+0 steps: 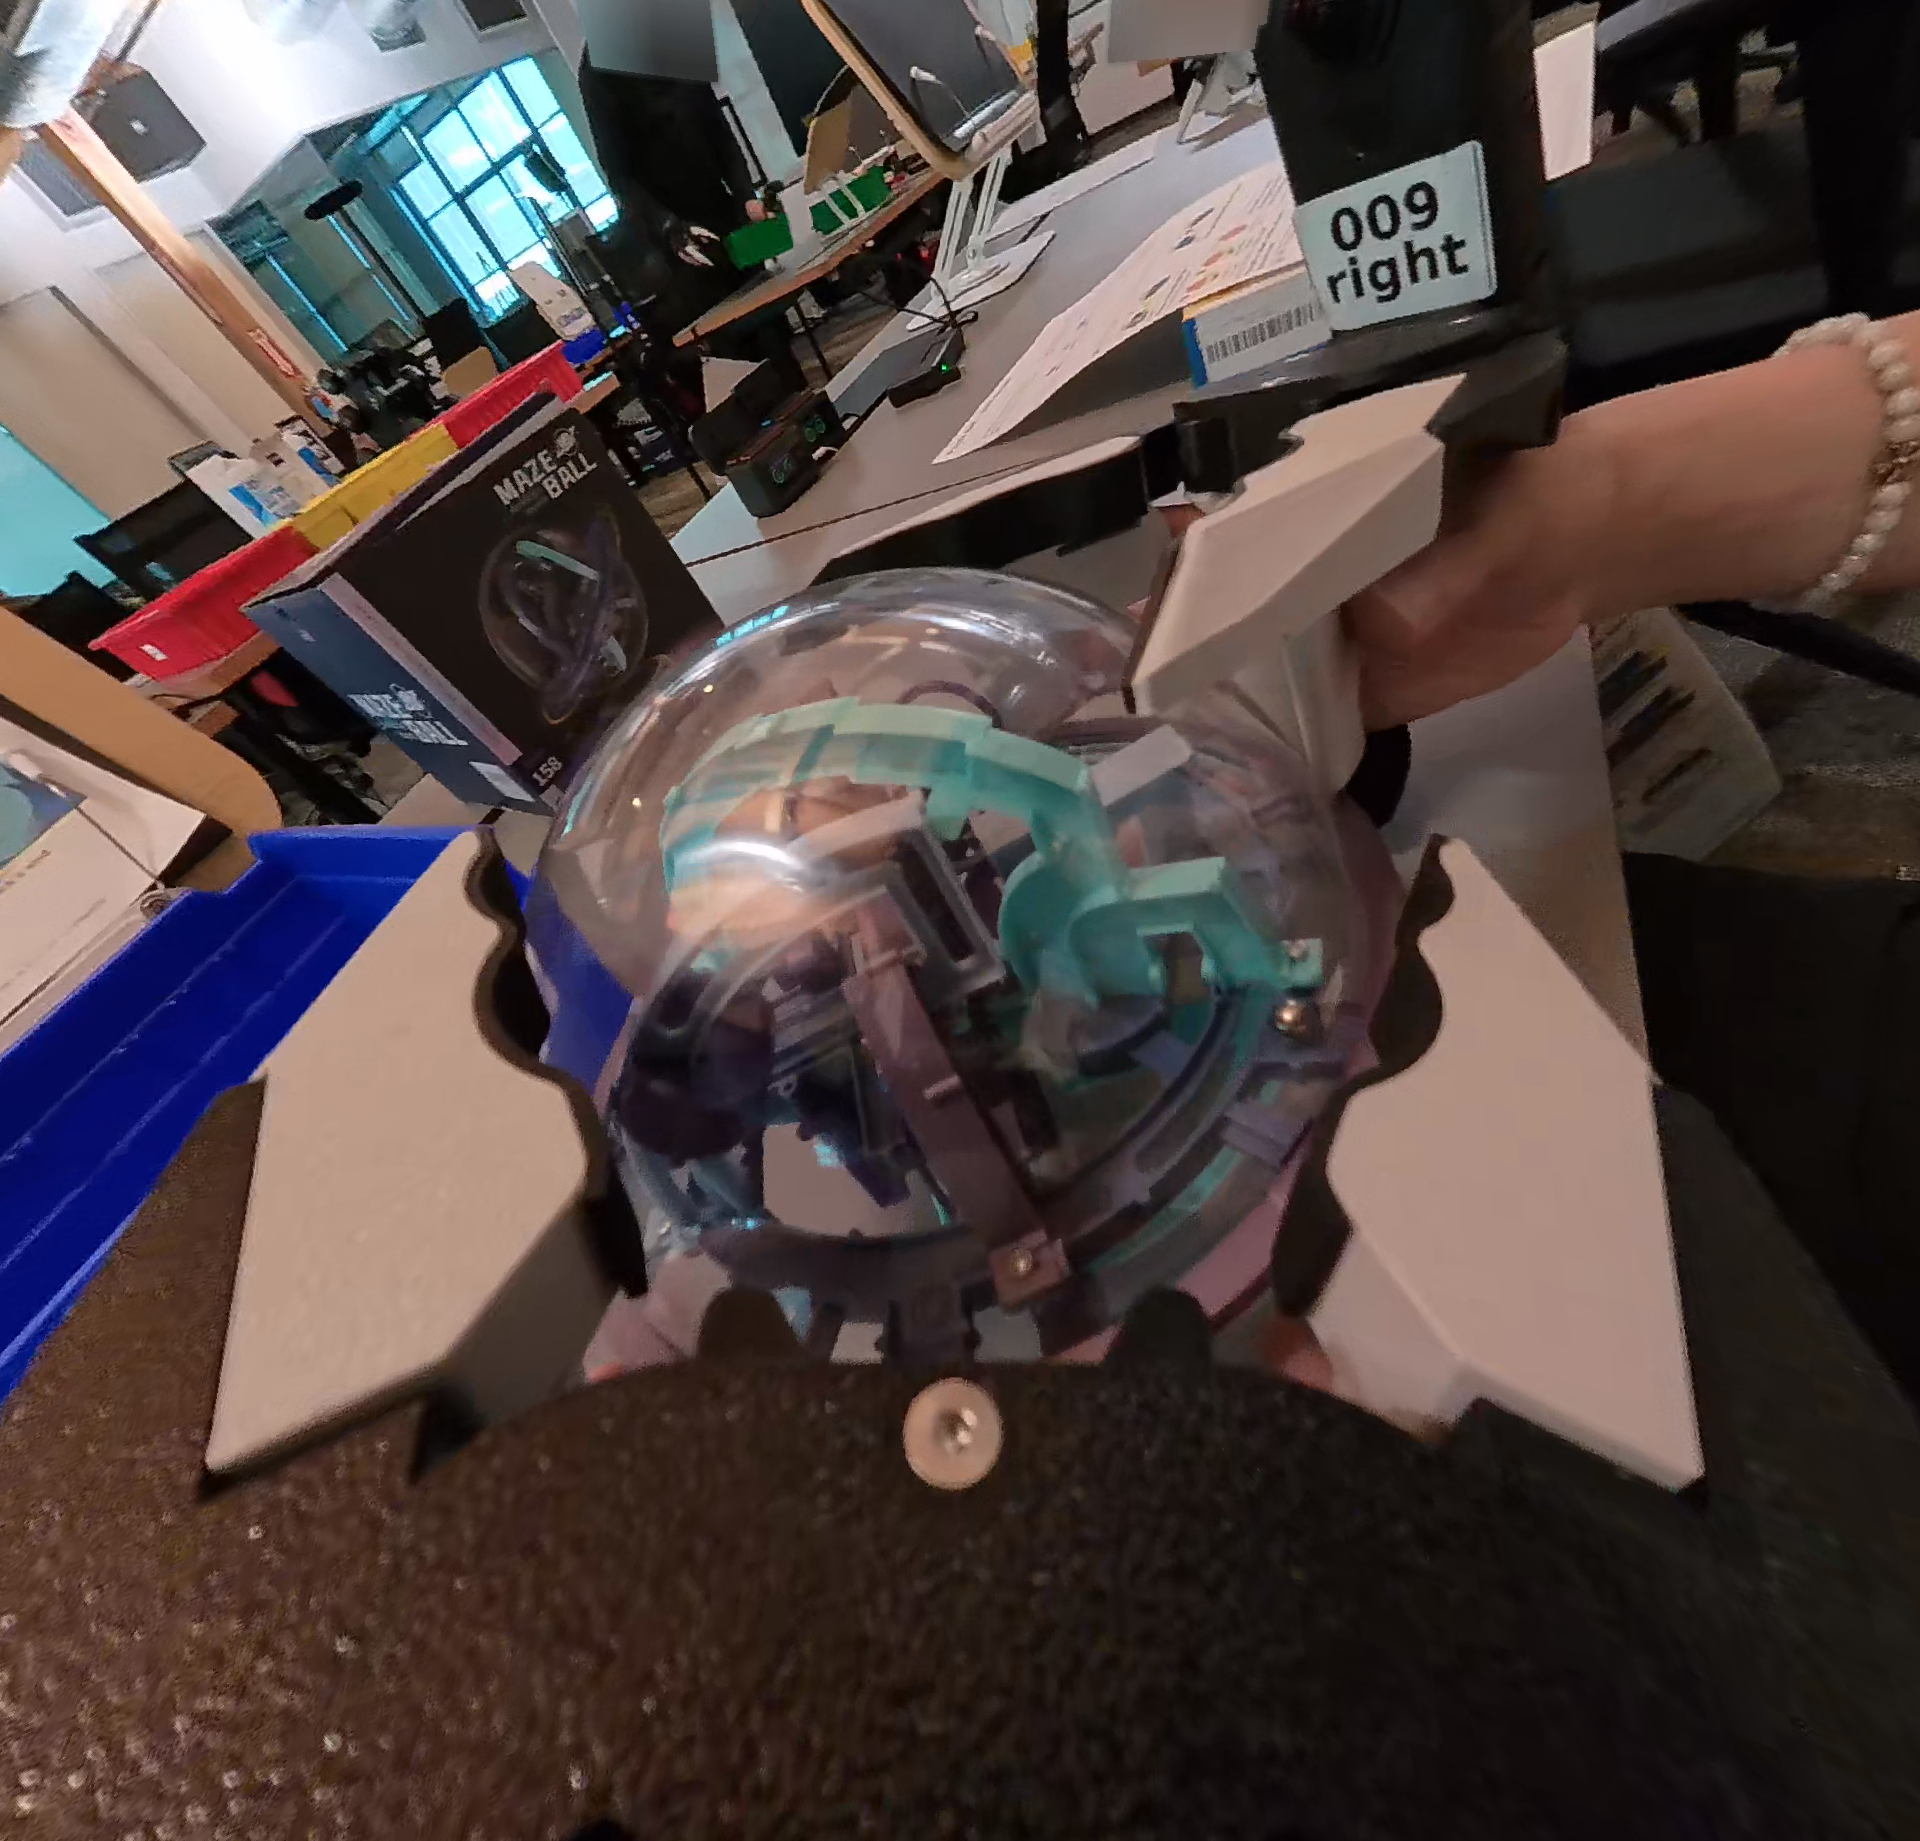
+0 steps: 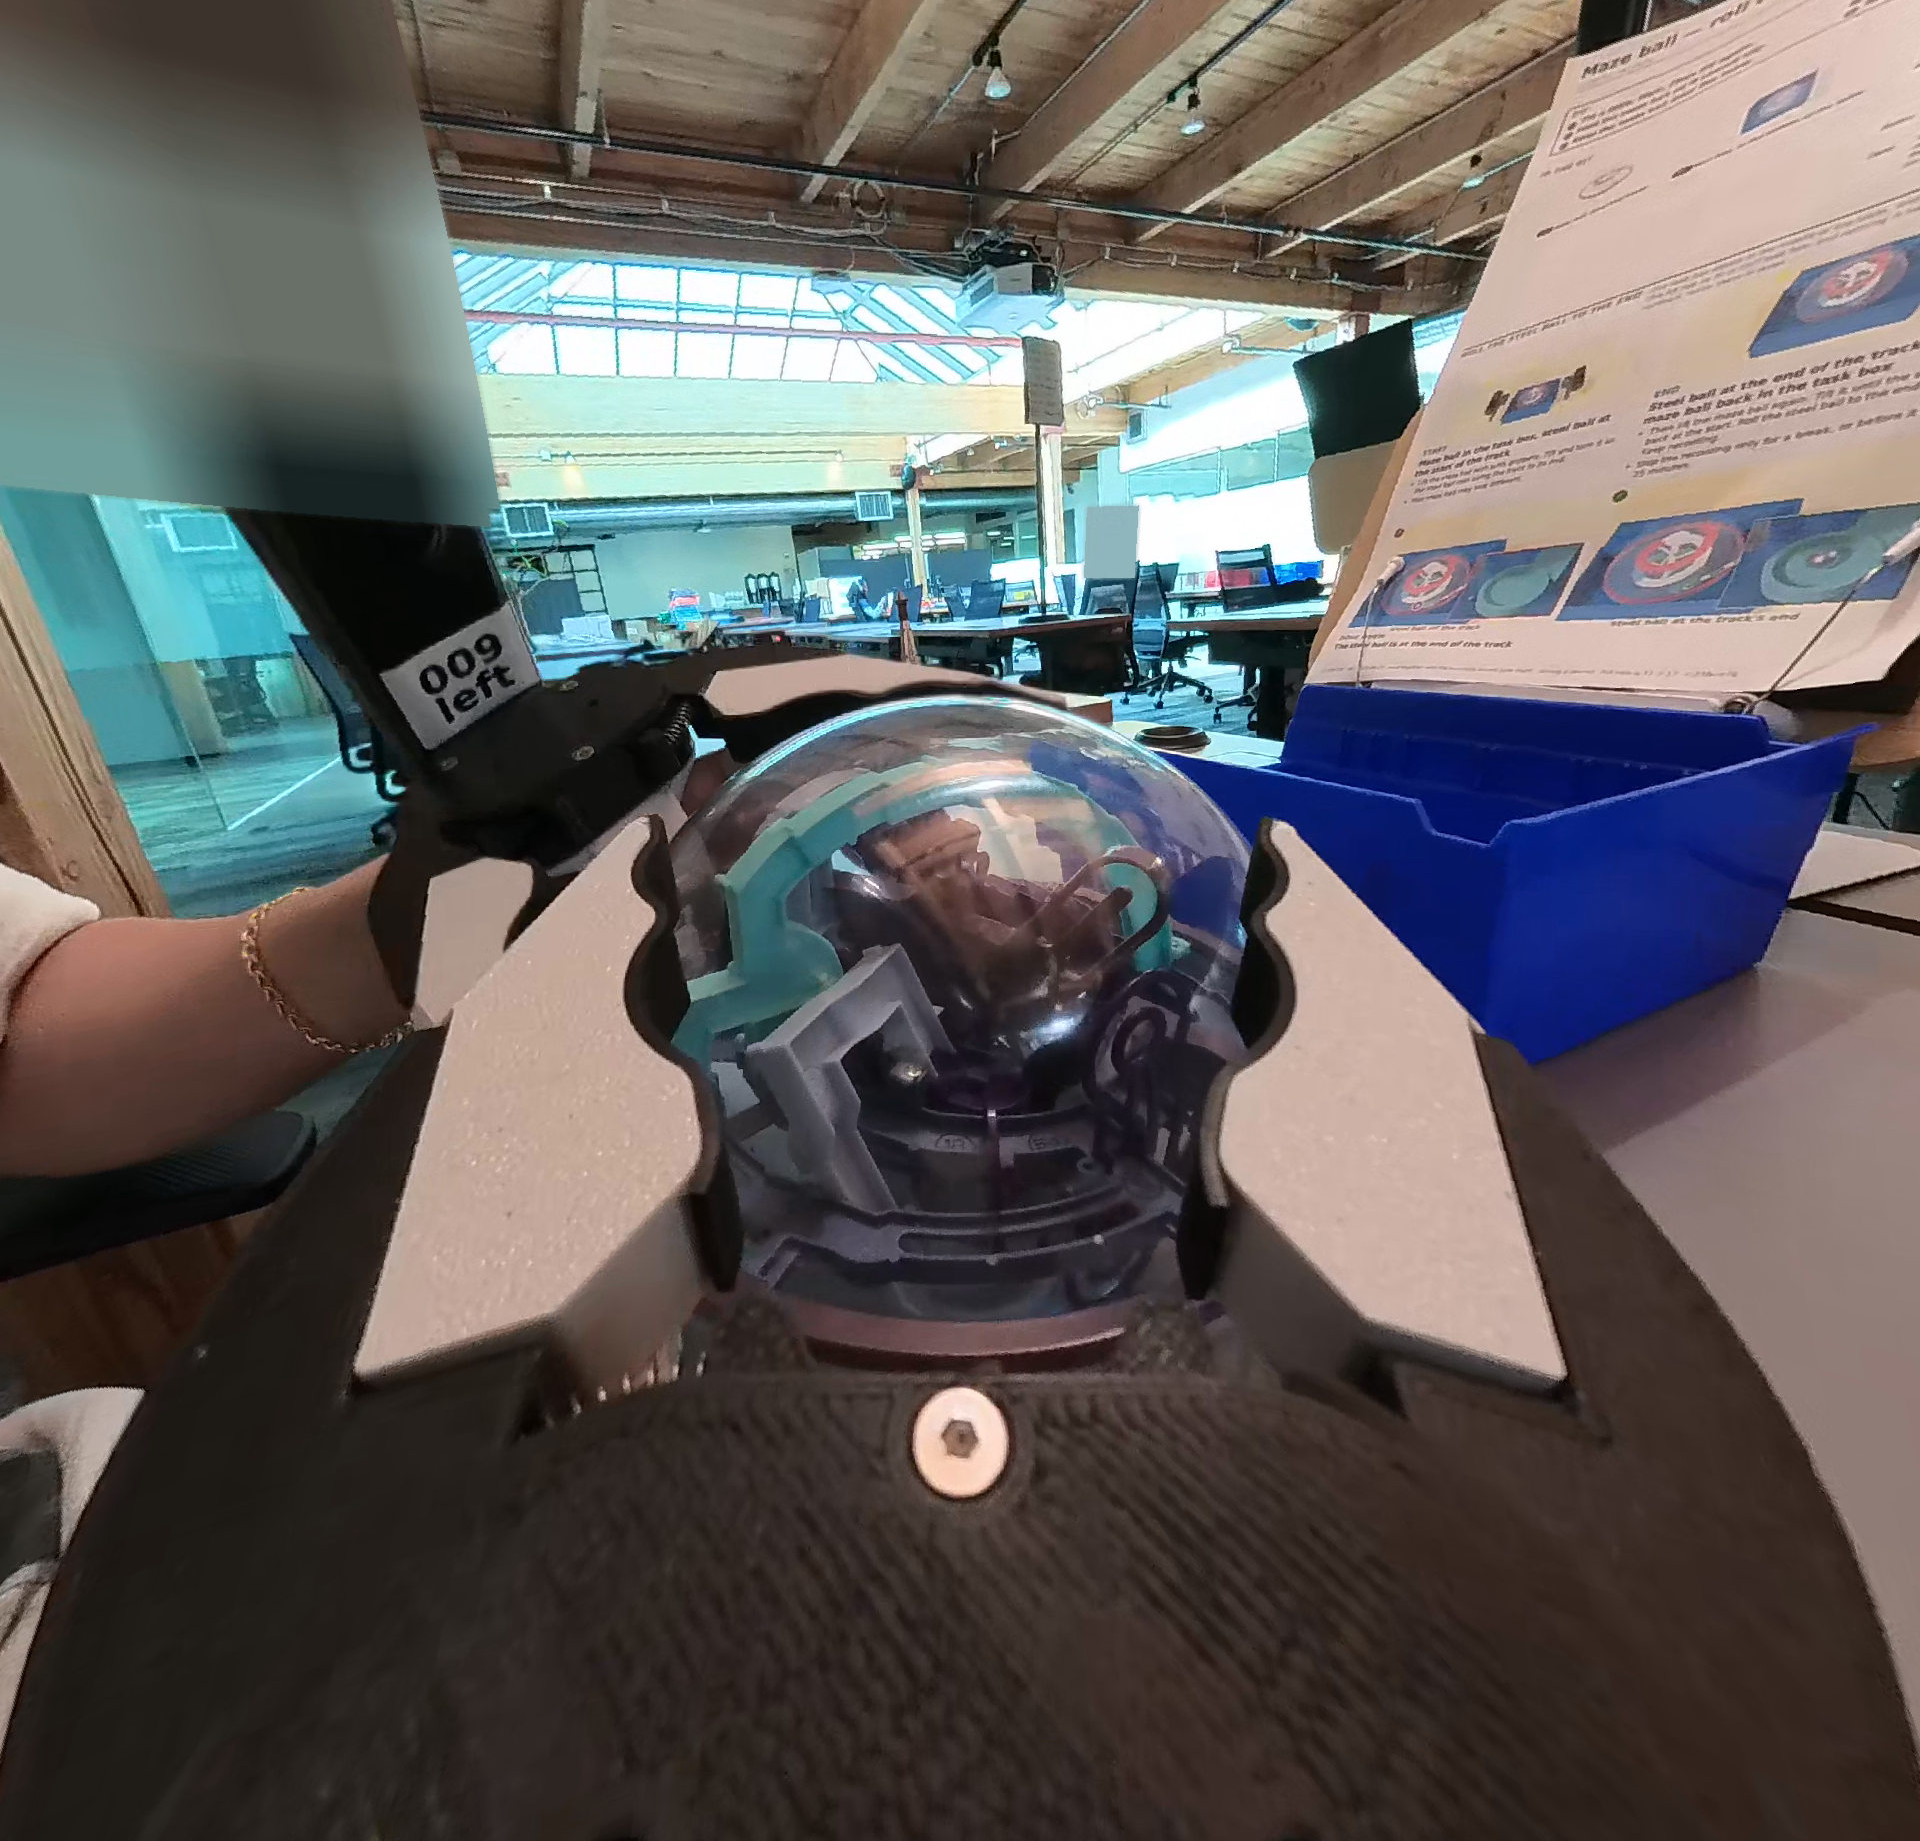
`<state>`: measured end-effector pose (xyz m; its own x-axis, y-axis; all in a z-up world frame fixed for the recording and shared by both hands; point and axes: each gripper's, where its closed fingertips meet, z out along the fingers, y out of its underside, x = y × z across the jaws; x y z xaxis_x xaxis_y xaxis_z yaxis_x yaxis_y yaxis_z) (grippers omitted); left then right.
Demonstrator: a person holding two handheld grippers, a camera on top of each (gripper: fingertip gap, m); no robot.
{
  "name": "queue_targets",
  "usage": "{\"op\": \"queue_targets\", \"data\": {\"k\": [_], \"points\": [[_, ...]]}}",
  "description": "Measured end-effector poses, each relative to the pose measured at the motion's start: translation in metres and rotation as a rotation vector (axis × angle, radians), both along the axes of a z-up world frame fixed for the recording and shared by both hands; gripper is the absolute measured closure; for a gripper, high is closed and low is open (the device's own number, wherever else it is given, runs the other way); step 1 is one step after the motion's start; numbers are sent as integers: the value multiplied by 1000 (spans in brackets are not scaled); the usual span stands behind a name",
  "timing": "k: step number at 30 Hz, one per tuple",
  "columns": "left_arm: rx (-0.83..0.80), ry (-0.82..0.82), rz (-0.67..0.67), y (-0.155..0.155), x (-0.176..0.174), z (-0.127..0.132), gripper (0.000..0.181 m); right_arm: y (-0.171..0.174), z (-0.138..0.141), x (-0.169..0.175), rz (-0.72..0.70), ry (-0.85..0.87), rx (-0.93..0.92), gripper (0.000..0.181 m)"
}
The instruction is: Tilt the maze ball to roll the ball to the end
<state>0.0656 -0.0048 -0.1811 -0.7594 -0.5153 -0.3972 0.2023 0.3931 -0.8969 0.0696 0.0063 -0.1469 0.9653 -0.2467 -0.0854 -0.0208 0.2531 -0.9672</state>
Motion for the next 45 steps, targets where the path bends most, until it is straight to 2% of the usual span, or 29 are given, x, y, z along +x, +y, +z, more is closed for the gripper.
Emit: {"op": "queue_targets", "data": {"k": [6, 9, 19, 27, 36, 41, 45], "points": [[2, -15, 19, 3, -1, -1, 23, 4, -1, -2, 2, -19, -30, 72], [6, -46, 14, 1, -2, -1, 23, 6, -4, -3, 6, -30, -54, 66], [-12, -30, 53, 3, 0, 0, 23, 7, -4, -1, 16, -21, -49, 65], [-122, 13, 38, 0, 0, 6, 24, 3, -6, 2, 11, 11, -21, 64], [-172, 41, 15, 4, 0, 8, 26, 1, -4, 4, 24, 29, 21, 70], [-244, 71, 2, 10, 1, 15, 36, 2, -4, 2, 31, 21, 3, 70], [-169, 105, 23, 12, 2, 5, 33, 3, -6, 1, 44, 6, -37, 73]]}}
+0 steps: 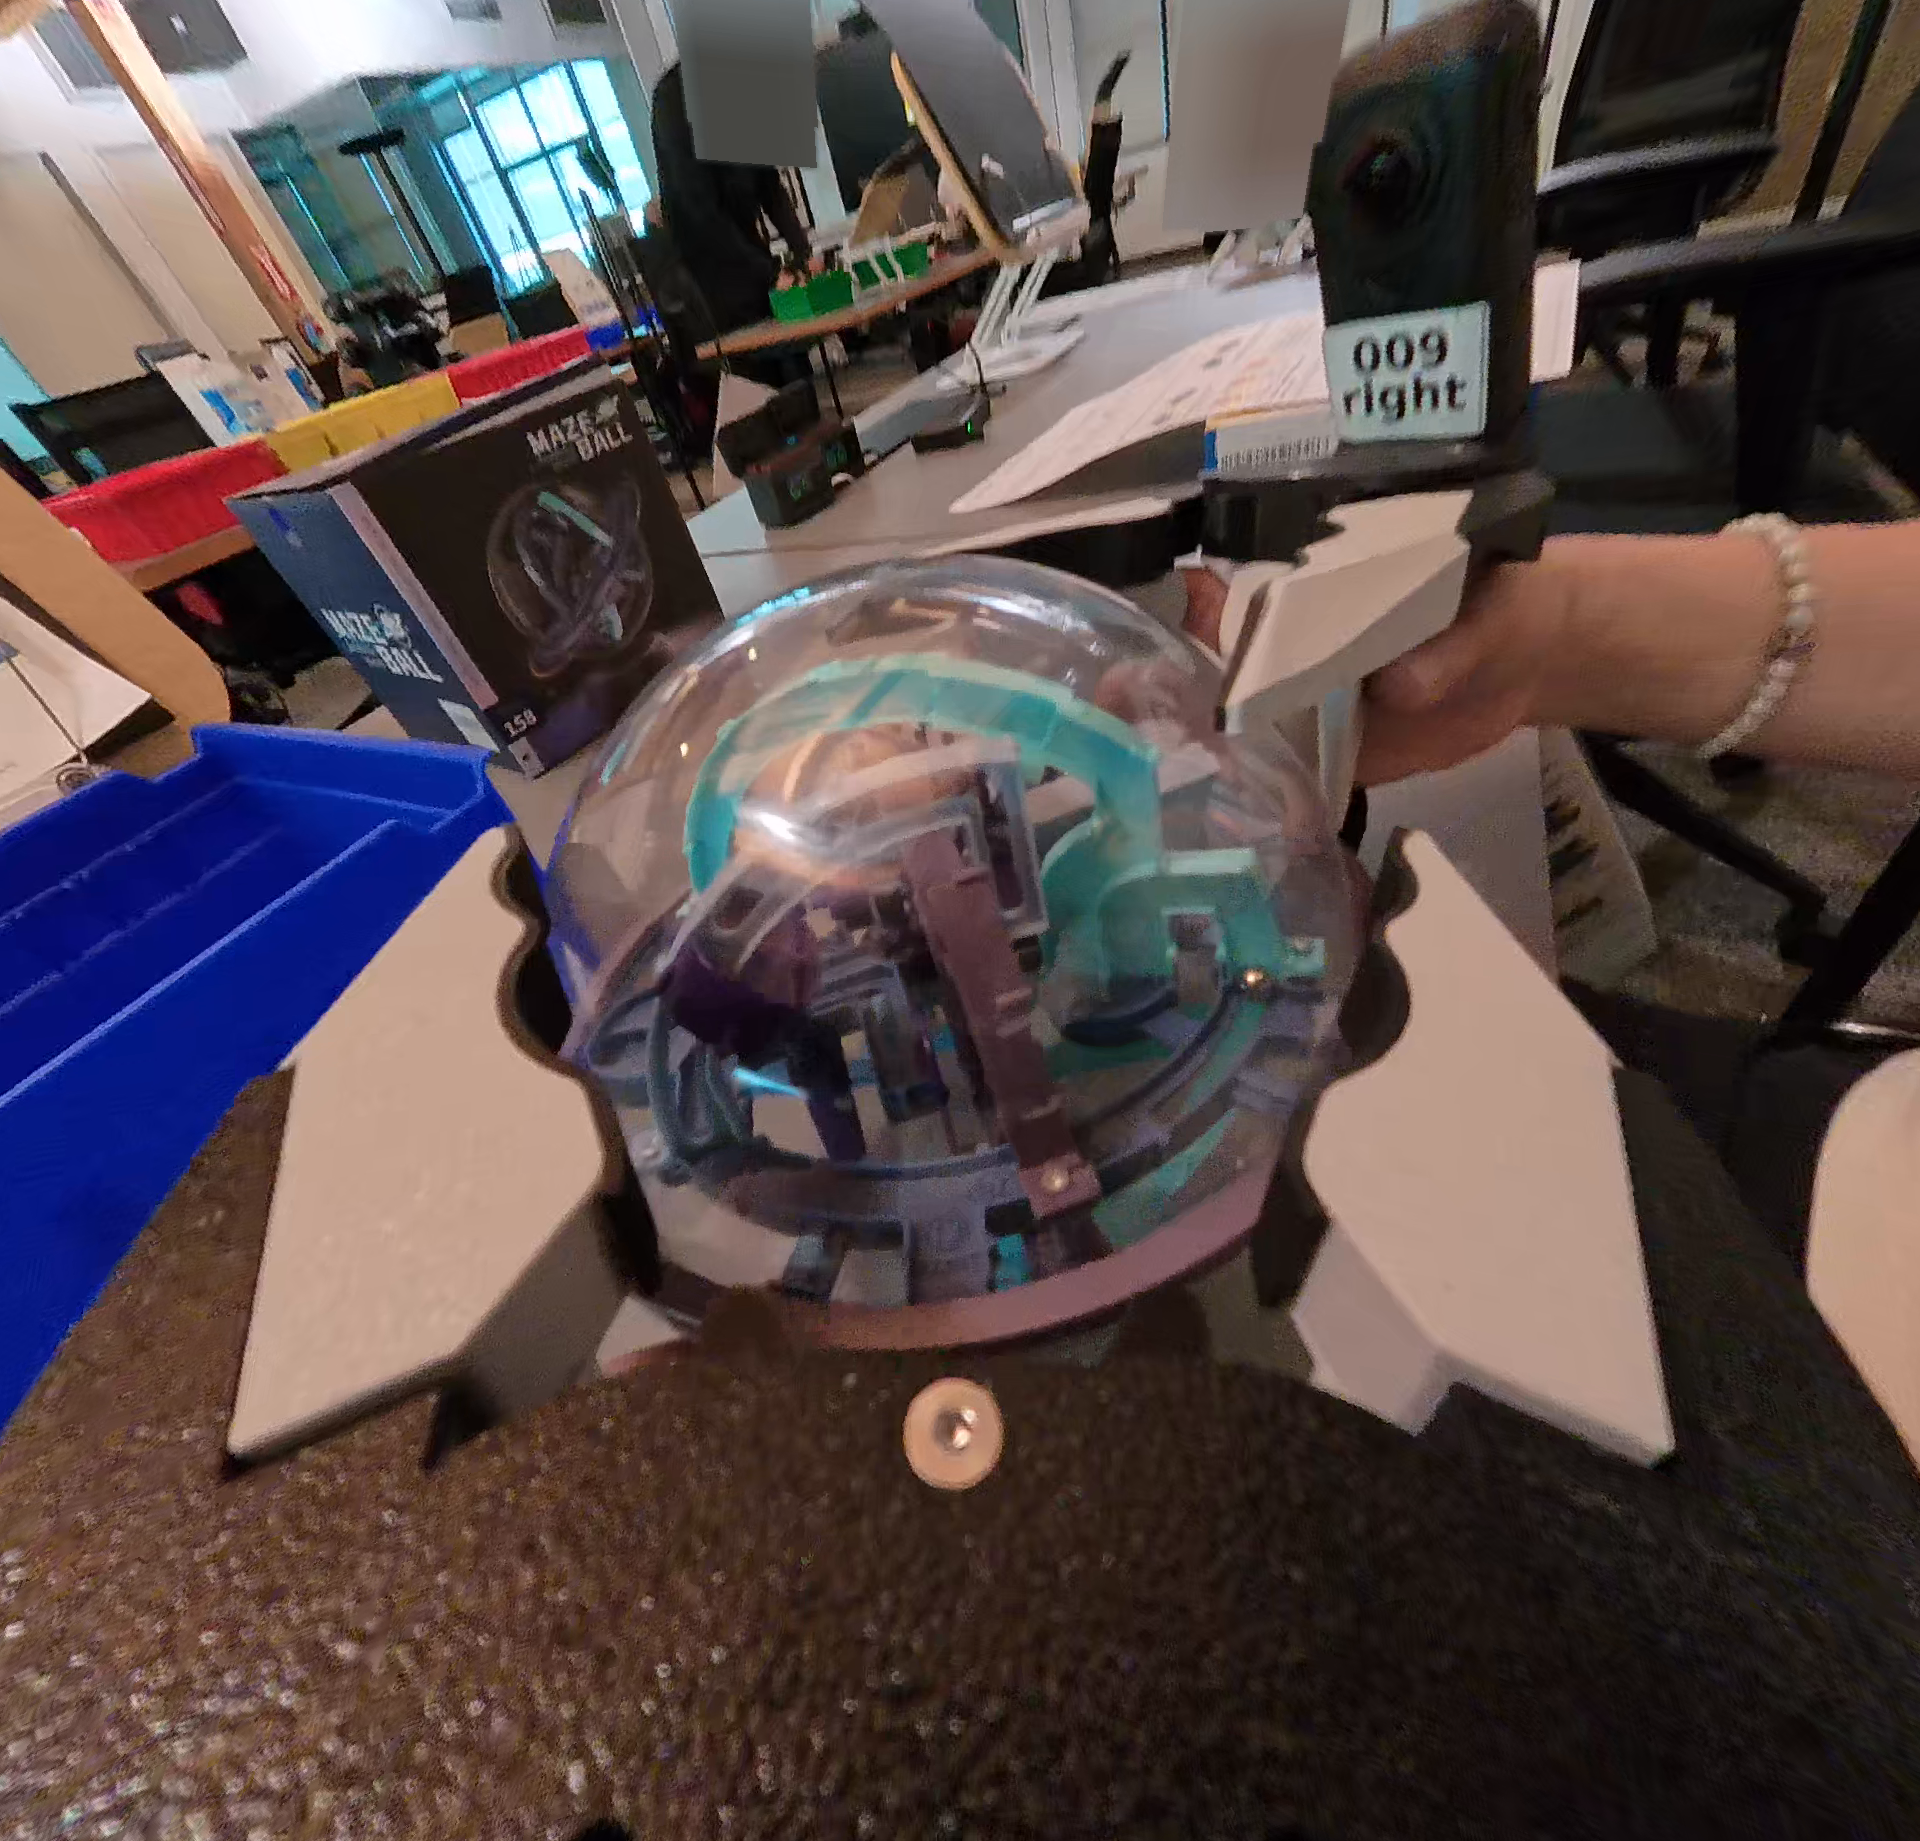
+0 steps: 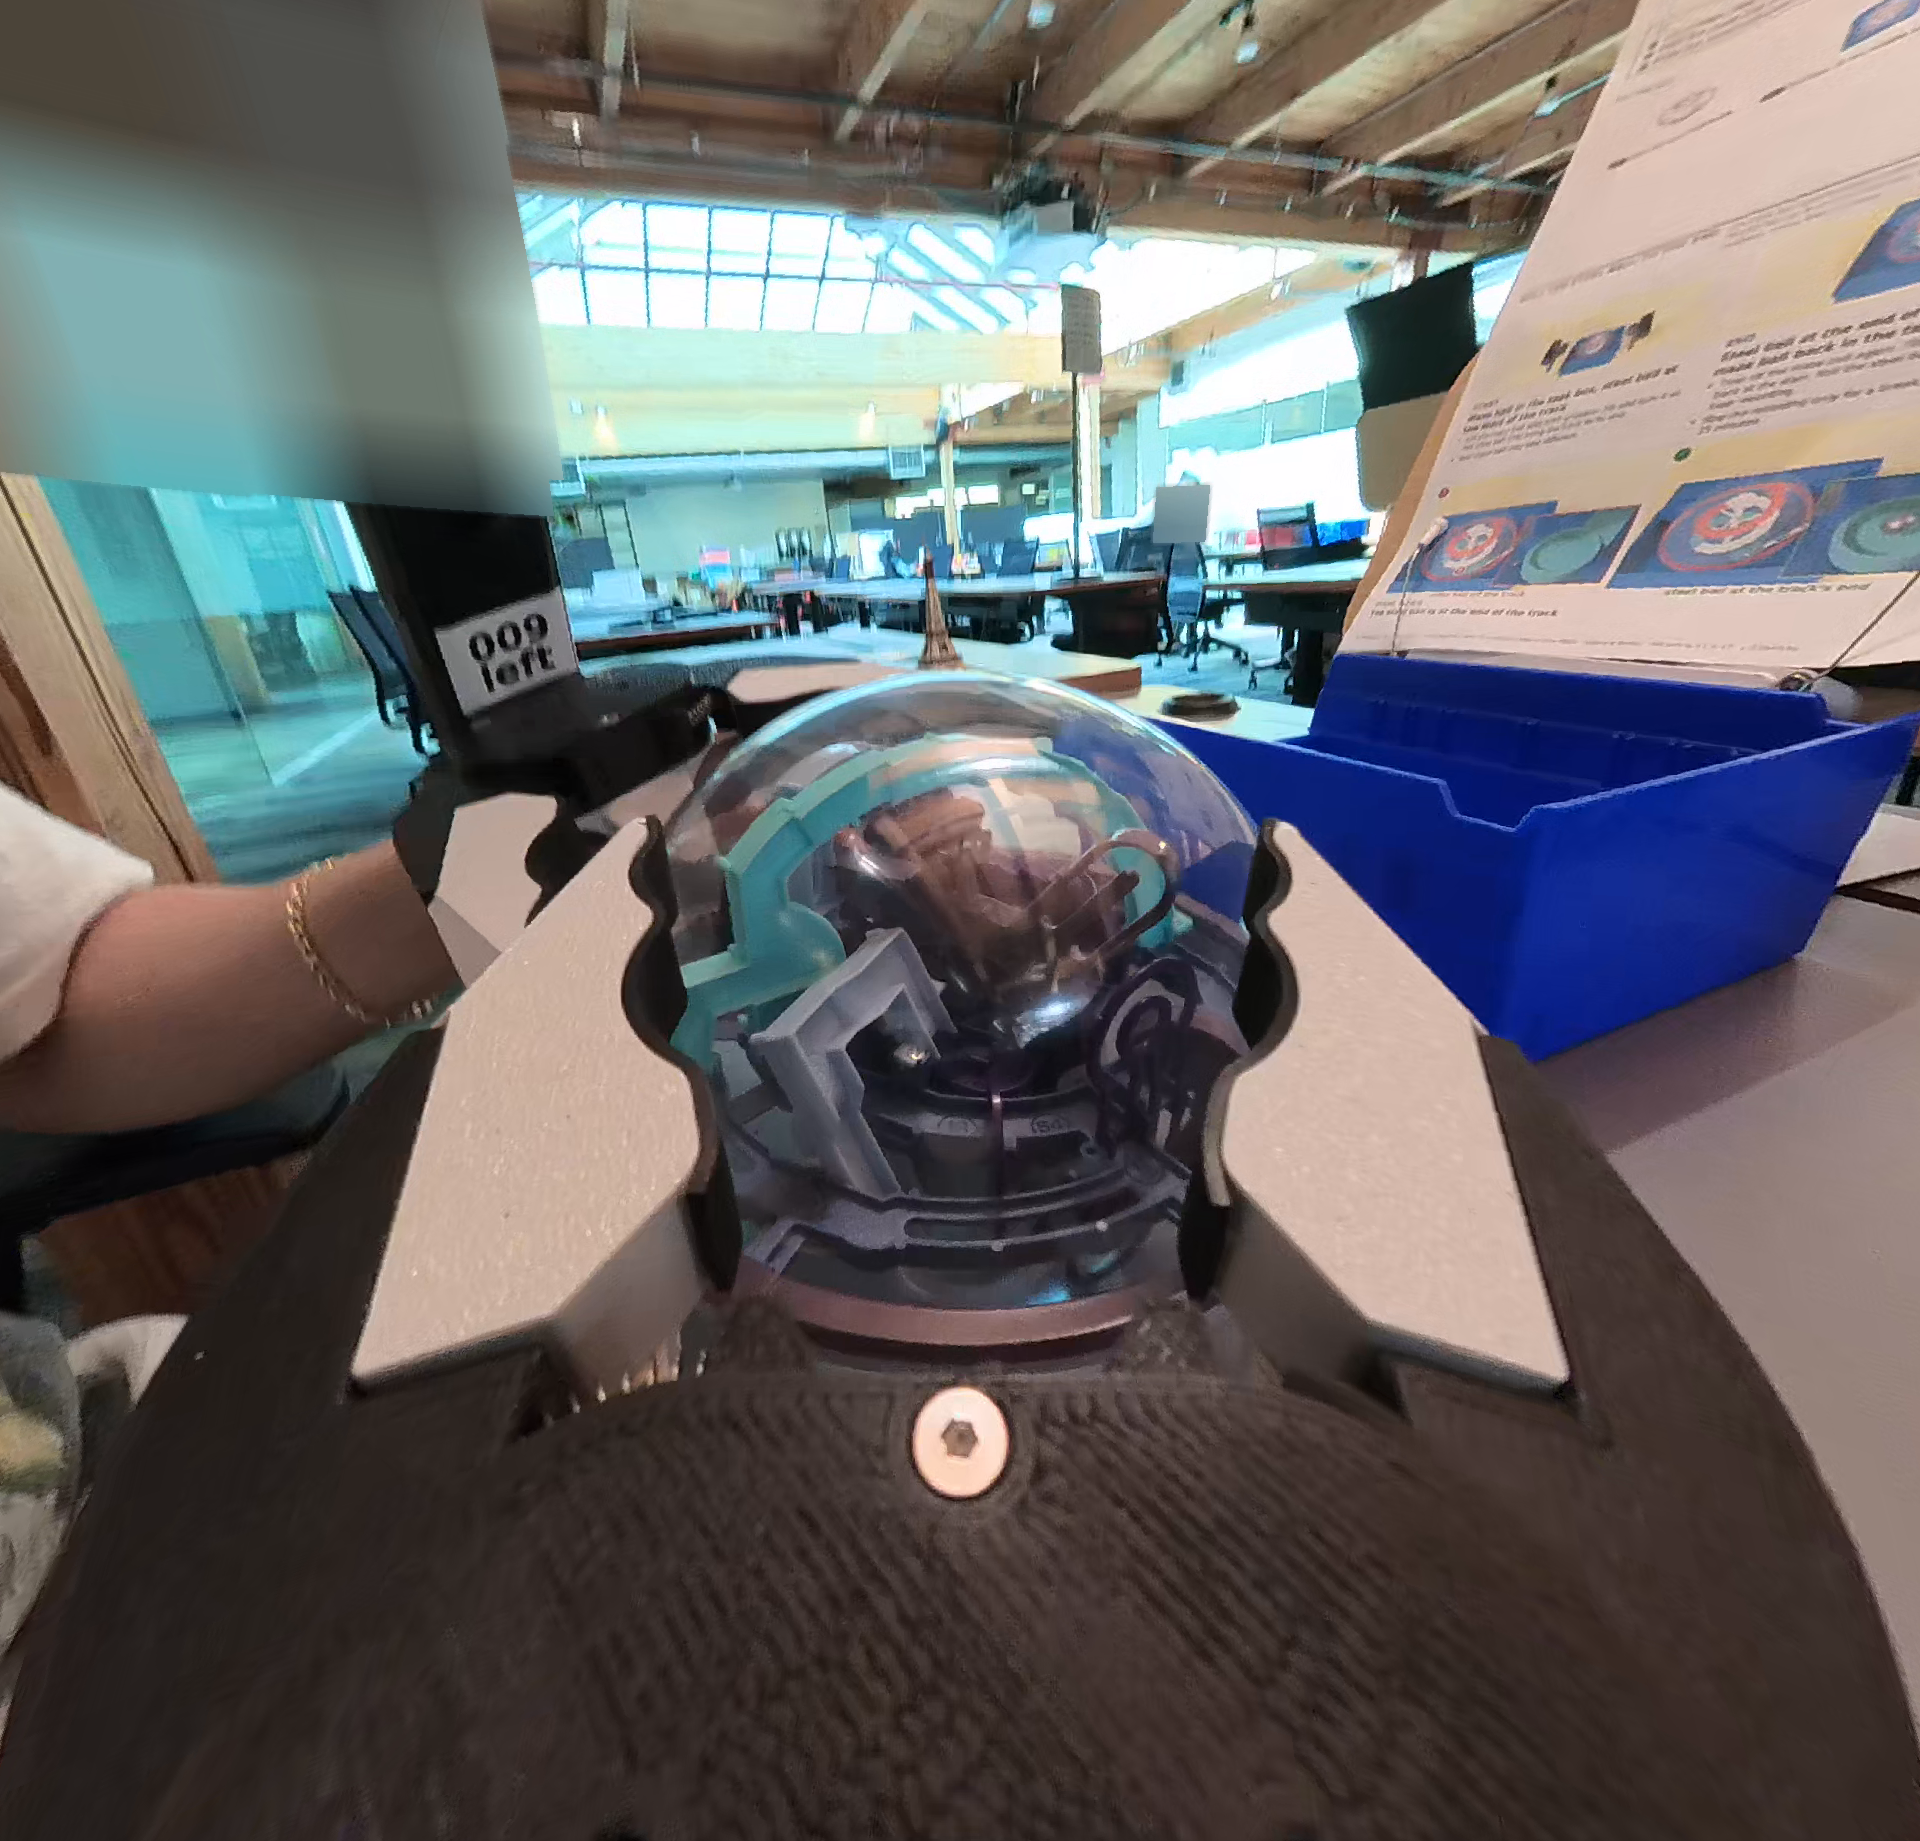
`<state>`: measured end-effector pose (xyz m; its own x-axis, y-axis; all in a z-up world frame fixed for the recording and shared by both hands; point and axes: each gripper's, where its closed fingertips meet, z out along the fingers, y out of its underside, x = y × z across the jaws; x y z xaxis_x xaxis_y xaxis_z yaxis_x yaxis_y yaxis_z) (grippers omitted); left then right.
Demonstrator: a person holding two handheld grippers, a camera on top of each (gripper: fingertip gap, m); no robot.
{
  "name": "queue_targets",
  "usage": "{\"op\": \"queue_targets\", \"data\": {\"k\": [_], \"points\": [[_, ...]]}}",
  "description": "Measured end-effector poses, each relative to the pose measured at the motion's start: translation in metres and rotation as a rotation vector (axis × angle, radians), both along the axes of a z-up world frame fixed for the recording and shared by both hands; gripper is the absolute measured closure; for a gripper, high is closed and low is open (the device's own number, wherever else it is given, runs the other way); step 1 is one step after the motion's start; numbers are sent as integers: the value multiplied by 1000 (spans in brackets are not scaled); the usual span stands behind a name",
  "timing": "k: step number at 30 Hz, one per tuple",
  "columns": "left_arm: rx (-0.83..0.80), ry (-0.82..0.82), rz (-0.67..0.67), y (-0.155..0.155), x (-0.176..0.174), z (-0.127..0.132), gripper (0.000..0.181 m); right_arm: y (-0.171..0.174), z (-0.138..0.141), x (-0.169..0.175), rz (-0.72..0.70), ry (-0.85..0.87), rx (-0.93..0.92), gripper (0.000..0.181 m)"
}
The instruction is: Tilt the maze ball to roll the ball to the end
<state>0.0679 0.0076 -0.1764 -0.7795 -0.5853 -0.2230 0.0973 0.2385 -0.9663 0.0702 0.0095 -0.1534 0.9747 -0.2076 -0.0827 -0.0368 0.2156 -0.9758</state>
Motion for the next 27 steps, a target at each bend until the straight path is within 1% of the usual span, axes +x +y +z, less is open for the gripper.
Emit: {"op": "queue_targets", "data": {"k": [2, 6, 8, 11, 14, 16, 18, 20, 22, 25, 27], "points": [[29, -1, 12, 1, 0, -3, 32, 0, -1, -2, 6, -19, -23, 72], [39, 15, 26, 2, 2, -5, 31, 1, -5, -3, 11, -50, -82, 70], [67, 11, 28, 3, 3, -8, 31, 0, -8, -5, 21, -122, -161, 68], [142, -10, 23, 4, 4, -14, 33, -4, -12, -7, 43, -268, -330, 65], [192, -24, 10, 1, 5, -15, 36, -3, -5, -5, 73, -395, -449, 60], [203, -34, -1, -2, 5, -12, 37, 1, 0, -3, 111, -439, -505, 56], [194, -37, -8, -7, 5, -9, 39, 4, -3, -5, 176, -441, -563, 57], [167, -38, -6, -11, 7, -6, 41, 2, -13, -5, 243, -393, -614, 61], [136, -24, 8, -13, 11, -5, 39, 0, -15, 1, 220, -363, -600, 56], [27, 19, 33, -19, 13, -1, 38, -7, -13, 7, 151, -303, -521, 56], [-30, 48, 34, -24, 13, -1, 31, -13, -13, 10, 97, -268, -476, 56]]}}
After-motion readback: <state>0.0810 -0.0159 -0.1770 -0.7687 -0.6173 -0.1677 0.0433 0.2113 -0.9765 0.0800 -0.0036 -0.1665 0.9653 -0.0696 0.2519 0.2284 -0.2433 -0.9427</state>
